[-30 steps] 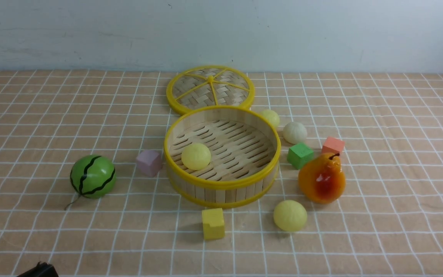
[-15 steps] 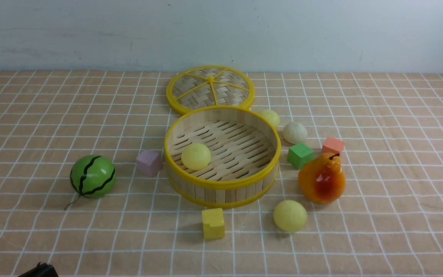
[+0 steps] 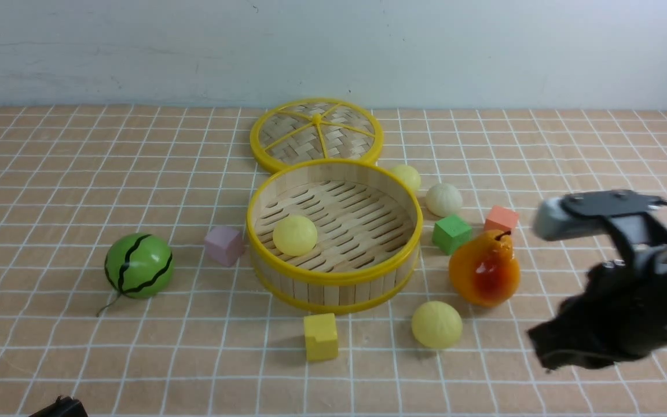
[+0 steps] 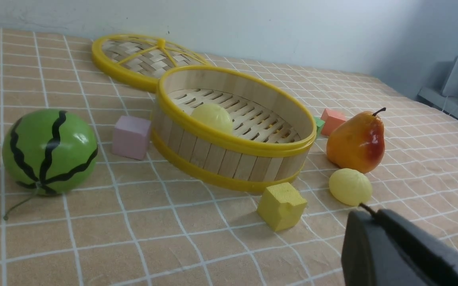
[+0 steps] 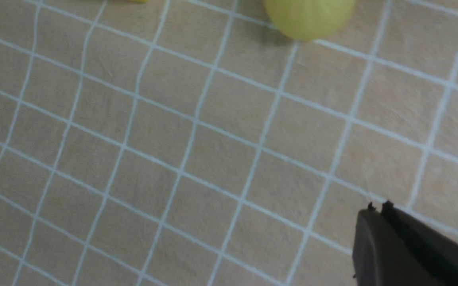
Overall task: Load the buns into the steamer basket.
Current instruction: Use the right arm to grab a steamed stuffed bun, then use the right arm to put the steamed stuffed bun into the steamer
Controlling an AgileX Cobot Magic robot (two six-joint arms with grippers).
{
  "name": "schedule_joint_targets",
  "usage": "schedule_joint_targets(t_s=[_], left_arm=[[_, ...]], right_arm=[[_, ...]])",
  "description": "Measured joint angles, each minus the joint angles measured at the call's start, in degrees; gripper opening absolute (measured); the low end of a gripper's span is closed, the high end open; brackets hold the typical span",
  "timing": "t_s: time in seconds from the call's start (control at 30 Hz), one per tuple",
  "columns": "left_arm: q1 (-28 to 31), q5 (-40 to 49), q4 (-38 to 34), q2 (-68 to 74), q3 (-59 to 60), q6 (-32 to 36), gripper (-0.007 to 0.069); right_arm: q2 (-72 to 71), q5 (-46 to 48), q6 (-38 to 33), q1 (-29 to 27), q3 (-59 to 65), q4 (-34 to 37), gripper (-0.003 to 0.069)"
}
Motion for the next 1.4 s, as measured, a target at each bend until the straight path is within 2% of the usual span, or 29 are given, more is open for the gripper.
schedule_joint_targets(t_s=[0.1, 0.2, 0.43, 0.57, 0.67, 0.8, 1.0, 1.2, 1.4], left_arm=[[0.0, 0.0, -0.04, 0.0, 0.0, 0.0, -0.0012], [0.0, 0.0, -0.04, 0.0, 0.0, 0.0, -0.0012], [0.0, 0.0, -0.04, 0.0, 0.0, 0.0, -0.001], [0.0, 0.0, -0.04, 0.0, 0.0, 0.0, -0.001], [0.0, 0.0, -0.04, 0.0, 0.0, 0.0, -0.001], [0.0, 0.0, -0.04, 0.0, 0.0, 0.0, -0.0008], [0.0, 0.0, -0.04, 0.0, 0.0, 0.0, -0.0002], [0.0, 0.0, -0.04, 0.0, 0.0, 0.0, 0.0003], [0.0, 0.0, -0.04, -0.02, 0.0, 0.0, 0.0004]], right_arm=[[7.57, -1.01, 0.28, 3.59, -5.73, -1.12, 0.0037], [12.95, -1.37, 0.79, 4.22, -10.12, -1.38, 0.0079], [25.68, -2.45, 2.49, 4.33, -20.25, -5.45, 0.0283], [28.93, -5.03, 3.73, 4.33, -21.52, -7.63, 0.0312], [31.01, -7.06, 5.94, 4.33, -21.9, -11.2, 0.0301], [31.75, -7.65, 7.0, 4.33, -21.9, -12.87, 0.0242], [29.55, -6.18, 6.63, 4.88, -21.94, -12.76, 0.0015], [22.79, -6.98, 3.73, 7.36, -26.1, -9.1, 0.0001], [27.11, -11.07, 0.68, 7.93, -35.39, -6.86, 0.0008]])
